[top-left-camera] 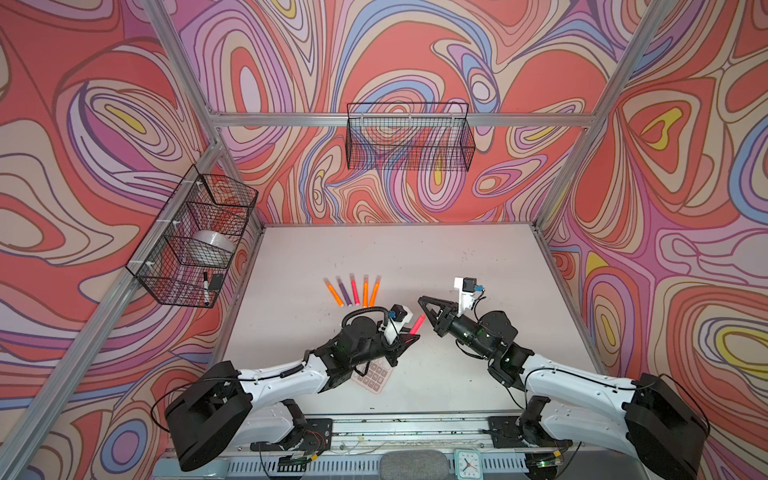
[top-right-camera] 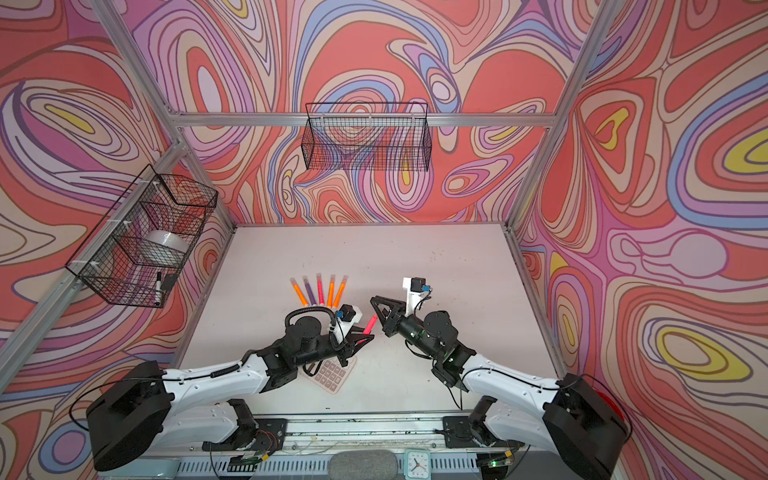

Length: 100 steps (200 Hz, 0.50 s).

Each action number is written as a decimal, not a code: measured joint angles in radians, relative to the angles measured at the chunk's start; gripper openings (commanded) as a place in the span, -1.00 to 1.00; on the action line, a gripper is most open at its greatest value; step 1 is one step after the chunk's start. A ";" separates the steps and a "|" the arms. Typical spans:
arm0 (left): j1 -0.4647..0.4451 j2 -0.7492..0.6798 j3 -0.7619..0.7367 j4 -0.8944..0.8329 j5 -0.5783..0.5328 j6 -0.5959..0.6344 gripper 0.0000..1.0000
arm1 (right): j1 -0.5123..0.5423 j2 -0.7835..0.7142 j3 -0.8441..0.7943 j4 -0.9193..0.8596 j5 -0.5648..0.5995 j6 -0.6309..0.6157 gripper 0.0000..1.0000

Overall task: Insert the pens into the pen caps
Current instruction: 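Open the right gripper and press the cap down onto the pink marker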

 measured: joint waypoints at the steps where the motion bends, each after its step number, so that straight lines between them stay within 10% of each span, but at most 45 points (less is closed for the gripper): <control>1: 0.000 0.000 0.000 -0.002 0.000 0.000 -1.00 | 0.000 0.000 0.000 0.000 0.000 0.000 -1.00; 100: -0.011 -0.025 0.151 -0.234 -0.108 0.064 -1.00 | -0.001 0.004 0.005 0.071 0.060 -0.045 -1.00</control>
